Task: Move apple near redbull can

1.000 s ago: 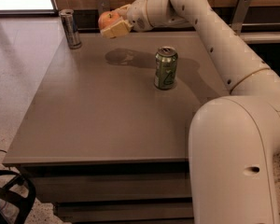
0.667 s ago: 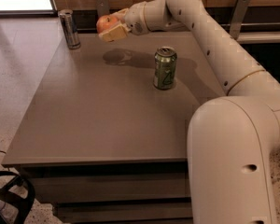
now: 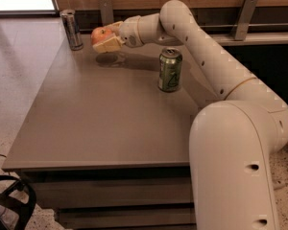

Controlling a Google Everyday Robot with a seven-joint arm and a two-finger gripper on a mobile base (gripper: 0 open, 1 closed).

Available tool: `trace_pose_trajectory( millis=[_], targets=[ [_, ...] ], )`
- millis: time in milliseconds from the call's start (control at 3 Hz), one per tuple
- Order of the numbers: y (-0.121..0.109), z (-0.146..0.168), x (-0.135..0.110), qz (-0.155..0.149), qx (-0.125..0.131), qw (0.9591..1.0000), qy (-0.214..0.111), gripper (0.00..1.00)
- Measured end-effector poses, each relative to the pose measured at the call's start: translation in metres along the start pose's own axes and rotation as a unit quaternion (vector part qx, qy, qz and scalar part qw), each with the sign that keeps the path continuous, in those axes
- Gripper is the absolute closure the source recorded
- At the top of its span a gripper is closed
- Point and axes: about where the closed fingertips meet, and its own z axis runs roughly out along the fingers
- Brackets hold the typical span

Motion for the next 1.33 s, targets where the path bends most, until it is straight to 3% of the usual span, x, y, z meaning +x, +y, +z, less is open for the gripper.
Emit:
trace_pose_trajectory(
  millis=[1000,1333],
  targets=[
    [-0.003,0.016,0.013,0.000,0.027,0.9996,0.009,1.00],
    [-0.004,0.018,0.017,-0.004,0.038,0.9983,0.043,1.00]
  ],
)
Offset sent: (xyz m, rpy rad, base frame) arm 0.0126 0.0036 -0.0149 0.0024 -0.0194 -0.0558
